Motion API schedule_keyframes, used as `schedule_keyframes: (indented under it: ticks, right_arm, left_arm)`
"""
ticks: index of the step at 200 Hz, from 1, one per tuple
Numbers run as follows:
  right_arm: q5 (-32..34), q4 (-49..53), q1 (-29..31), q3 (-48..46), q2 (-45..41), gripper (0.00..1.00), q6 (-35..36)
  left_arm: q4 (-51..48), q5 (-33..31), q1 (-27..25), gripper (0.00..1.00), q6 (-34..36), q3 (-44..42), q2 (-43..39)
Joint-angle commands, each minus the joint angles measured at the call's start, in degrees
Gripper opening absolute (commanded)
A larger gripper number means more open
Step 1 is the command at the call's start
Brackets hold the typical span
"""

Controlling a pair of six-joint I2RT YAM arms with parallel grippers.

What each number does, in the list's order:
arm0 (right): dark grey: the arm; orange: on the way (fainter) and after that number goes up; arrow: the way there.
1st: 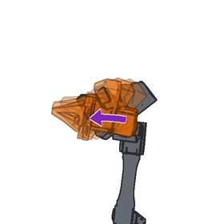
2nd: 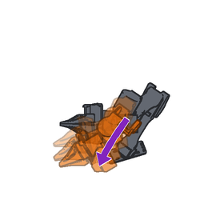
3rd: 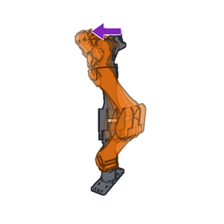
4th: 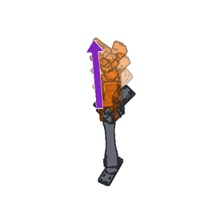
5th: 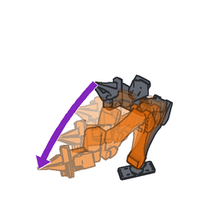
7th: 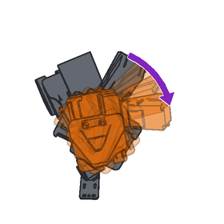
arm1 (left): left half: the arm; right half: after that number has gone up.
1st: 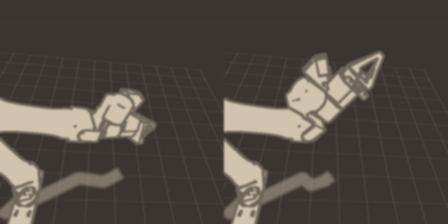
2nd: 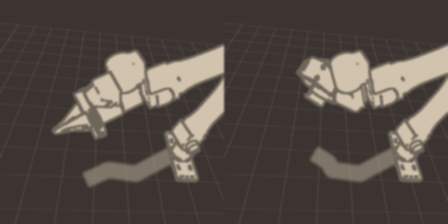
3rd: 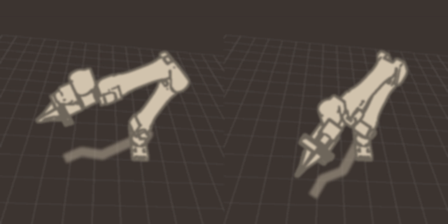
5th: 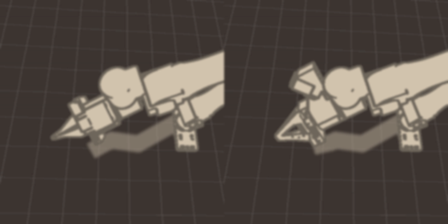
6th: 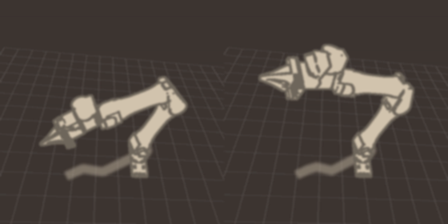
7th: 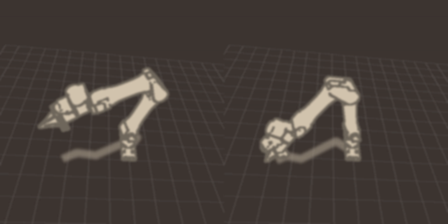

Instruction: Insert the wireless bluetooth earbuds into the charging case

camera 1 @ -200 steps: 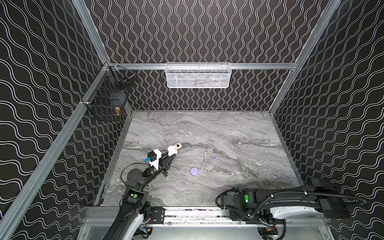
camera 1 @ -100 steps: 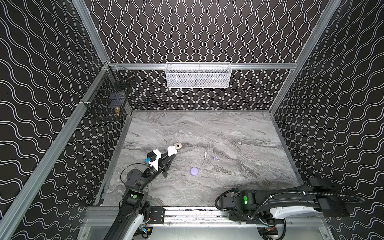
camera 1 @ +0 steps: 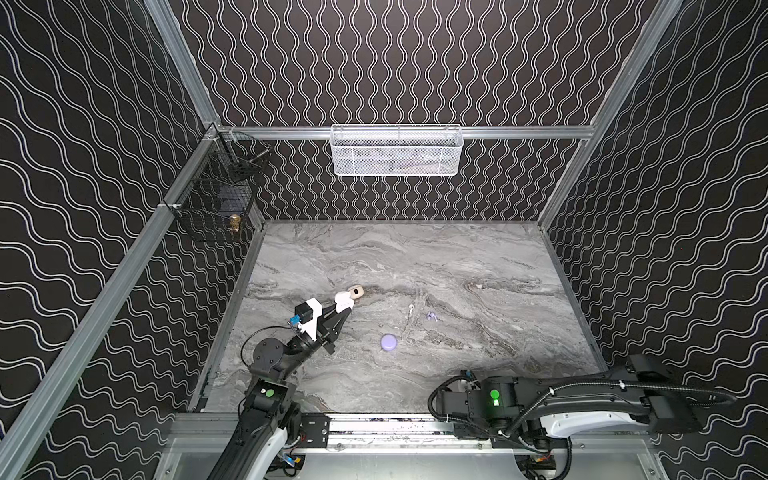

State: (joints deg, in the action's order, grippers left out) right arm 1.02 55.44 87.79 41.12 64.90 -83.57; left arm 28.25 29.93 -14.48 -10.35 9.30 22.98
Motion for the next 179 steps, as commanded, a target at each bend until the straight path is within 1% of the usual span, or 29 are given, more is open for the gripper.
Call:
schedule_keyframes:
  ticks: [1,12,32,44,59,69,89,103,115,132,143,155,169,179]
  right_arm:
    - [6.51,7.63,0.06,4.01,-0.75,0.17,-1.28]
    - [8.65,7.88,0.09,5.56,-0.46,0.17,-0.97]
    - [16.33,3.71,-0.22,7.89,2.47,0.18,1.47]
    - [20.42,0.65,-2.52,9.62,6.12,0.19,4.74]
    - [24.07,-0.77,-4.81,10.56,11.08,0.18,5.62]
    - [23.52,-5.6,-7.73,10.56,13.93,0.18,9.9]
    - [20.35,-18.58,-16.63,10.29,19.24,0.17,19.73]
    - [17.55,-27.22,-21.69,10.52,23.7,0.16,23.97]
    - [16.48,-33.0,-24.45,11.56,27.68,0.15,26.32]
    - [18.11,-37.74,-27.08,14.7,33.14,0.13,28.3]
    - [20.0,-41.51,-27.84,15.73,35.14,0.12,29.97]
    - [22.24,-47.05,-27.97,15.73,35.41,0.13,31.82]
    - [22.97,-54.85,-28.3,14.45,34.55,0.14,35.09]
    - [23.62,-57.45,-28.29,14.1,33.47,0.14,37.52]
  left_arm:
    - [2.07,0.56,0.12,0.0,-0.11,0.36,-0.02]
    - [1.98,0.72,0.08,0.0,-0.11,0.37,-0.26]
    - [2.29,0.52,0.08,0.0,-0.22,0.02,-0.59]
    - [2.42,0.57,0.09,0.0,-0.35,-0.21,-0.72]
    - [2.17,0.98,0.12,0.0,-0.29,-0.1,-0.61]
    - [2.44,1.16,0.13,0.0,-0.45,-0.15,-0.32]
    - [3.46,1.76,0.08,0.0,-1.07,-0.51,0.13]
    - [1.76,1.6,0.07,0.0,-0.4,-0.47,-0.61]
    - [1.2,0.37,0.09,0.0,-0.2,-0.93,-1.42]
    - [1.61,-0.12,0.08,0.0,-0.26,-1.21,-1.59]
    - [1.99,0.38,0.12,0.0,-0.46,-0.9,-0.94]
    - [2.28,1.39,0.09,0.0,-0.75,-0.65,0.12]
    - [5.2,2.37,0.15,0.0,-2.04,-1.59,1.17]
    - [6.4,3.25,0.08,0.0,-2.38,-1.83,1.83]
